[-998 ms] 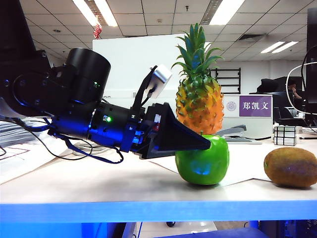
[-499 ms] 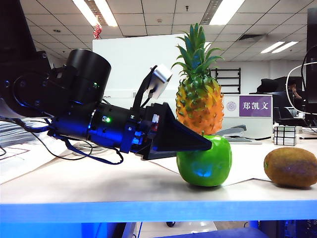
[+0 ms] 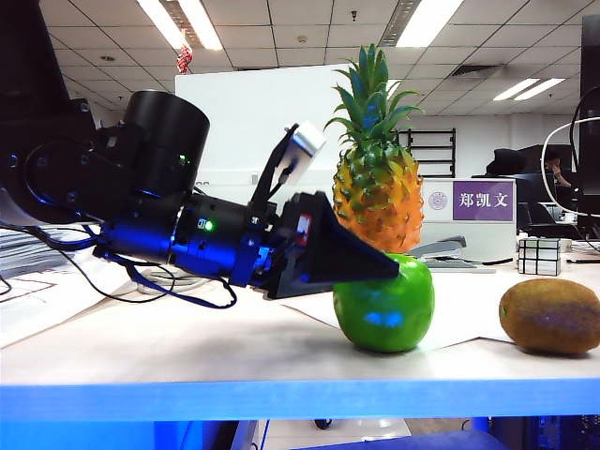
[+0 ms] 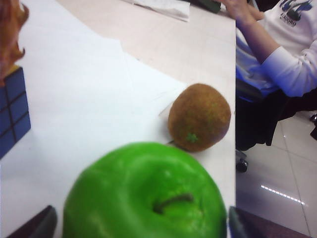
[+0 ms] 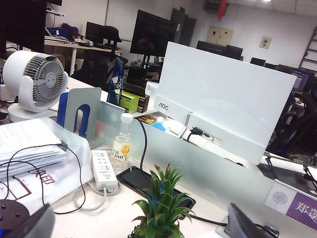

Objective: Arrange all the fruits from large to small from left to right in a row.

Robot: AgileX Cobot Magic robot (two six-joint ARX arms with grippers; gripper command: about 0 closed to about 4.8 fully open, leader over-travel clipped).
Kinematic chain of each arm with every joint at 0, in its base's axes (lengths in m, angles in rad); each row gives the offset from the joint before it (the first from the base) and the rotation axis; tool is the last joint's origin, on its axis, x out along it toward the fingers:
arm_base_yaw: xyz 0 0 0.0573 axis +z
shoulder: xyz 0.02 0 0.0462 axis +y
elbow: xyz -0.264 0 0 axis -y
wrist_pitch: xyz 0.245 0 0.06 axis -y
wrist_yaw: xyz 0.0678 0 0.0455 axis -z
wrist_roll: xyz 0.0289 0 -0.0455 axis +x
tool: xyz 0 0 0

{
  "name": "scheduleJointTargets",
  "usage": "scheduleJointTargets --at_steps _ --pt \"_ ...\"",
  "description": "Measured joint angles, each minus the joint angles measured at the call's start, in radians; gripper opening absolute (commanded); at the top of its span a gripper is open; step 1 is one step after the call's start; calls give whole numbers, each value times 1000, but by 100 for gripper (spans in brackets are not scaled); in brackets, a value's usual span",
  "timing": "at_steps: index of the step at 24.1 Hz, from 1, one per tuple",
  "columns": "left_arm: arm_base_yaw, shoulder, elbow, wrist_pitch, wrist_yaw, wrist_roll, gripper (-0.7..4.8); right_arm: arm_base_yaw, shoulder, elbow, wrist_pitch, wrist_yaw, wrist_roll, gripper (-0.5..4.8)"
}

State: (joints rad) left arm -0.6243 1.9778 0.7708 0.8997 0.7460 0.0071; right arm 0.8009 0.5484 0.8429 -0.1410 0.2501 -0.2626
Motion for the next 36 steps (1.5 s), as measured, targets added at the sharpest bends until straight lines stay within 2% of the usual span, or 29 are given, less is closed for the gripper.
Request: scheduleJointTargets --at_steps 6,12,14,16,17,18,19,20,21,22,24,26,27,28,29,31,36 --pt "0 0 0 74 30 -38 479 0 1 0 0 0 0 479" --pt "0 0 0 240 2 -73 479 0 2 0 0 0 0 479" --pt "3 0 0 327 -21 -122 479 0 2 0 0 7 0 479" --pt "10 -13 0 429 -24 -208 479 -1 12 0 0 42 -2 479" --pt "15 -37 0 488 -24 -258 386 -7 37 1 -7 67 -12 479" --pt "18 -93 0 512 -21 -286 327 -23 68 1 -27 72 -24 479" --pt "26 -133 0 516 -11 -289 313 -37 92 1 -39 71 -28 479" --pt "32 -175 0 517 11 -291 255 -56 120 0 -47 65 -33 479" --pt "45 -237 0 517 29 -294 99 -96 176 0 -46 45 -38 479" --pt "71 -311 0 479 44 -293 -20 -134 235 0 -41 24 -43 479" --pt "119 -412 0 403 62 -285 -6 -186 288 -2 -23 -20 -45 479" --pt "198 -540 0 293 61 -259 -6 -267 365 0 88 -141 -22 479" --pt "257 -621 0 182 55 -217 -6 -312 428 1 175 -219 0 479" --pt "290 -669 0 105 47 -193 -6 -327 460 1 205 -250 14 479" --pt "338 -753 0 -19 21 -134 -6 -344 509 6 239 -282 38 479" --pt "398 -864 0 -198 -36 -47 -6 -344 618 58 275 -302 50 479" --pt "412 -1044 -1 -473 -160 92 -6 -342 784 179 309 -336 64 479"
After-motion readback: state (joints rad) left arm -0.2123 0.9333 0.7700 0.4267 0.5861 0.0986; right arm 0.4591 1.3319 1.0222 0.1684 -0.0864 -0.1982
